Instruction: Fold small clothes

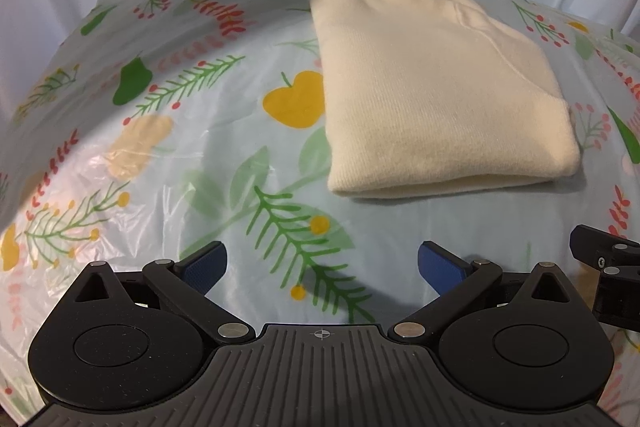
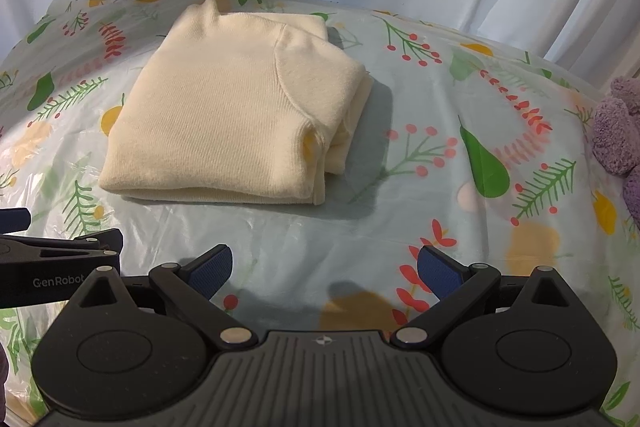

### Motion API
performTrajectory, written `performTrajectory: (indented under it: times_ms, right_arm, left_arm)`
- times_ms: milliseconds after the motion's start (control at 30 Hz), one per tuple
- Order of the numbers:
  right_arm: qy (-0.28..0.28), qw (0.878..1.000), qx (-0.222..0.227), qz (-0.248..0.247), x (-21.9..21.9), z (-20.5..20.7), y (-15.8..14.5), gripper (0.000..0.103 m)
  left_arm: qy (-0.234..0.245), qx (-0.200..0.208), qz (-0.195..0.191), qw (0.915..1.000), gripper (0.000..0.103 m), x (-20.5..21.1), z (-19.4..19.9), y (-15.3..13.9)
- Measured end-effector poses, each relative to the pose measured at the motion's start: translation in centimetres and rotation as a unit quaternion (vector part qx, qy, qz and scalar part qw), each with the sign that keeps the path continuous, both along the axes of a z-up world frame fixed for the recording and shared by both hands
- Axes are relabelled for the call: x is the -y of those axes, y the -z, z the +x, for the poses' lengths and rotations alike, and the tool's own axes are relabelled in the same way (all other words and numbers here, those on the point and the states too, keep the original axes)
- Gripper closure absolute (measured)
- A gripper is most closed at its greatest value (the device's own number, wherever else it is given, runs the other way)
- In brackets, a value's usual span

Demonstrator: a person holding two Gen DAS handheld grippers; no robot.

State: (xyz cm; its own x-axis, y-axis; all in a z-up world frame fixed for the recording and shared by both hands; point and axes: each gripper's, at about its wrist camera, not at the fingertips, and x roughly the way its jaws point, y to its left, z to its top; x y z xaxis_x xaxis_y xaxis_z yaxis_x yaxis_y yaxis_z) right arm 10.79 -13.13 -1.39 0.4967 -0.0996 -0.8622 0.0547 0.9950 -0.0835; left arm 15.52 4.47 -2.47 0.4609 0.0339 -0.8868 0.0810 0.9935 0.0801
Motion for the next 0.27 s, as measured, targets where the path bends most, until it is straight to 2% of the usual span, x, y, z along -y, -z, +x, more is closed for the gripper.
performTrajectory:
  times_ms: [267]
  right_arm:
    - [0.0, 1.0, -0.002, -0.002, -0.04, 0.15, 0.2, 0.004]
  left_arm:
    - [0.002, -0.003, 0.012, 0.9999, 0.0, 0.12, 0.03, 0.35]
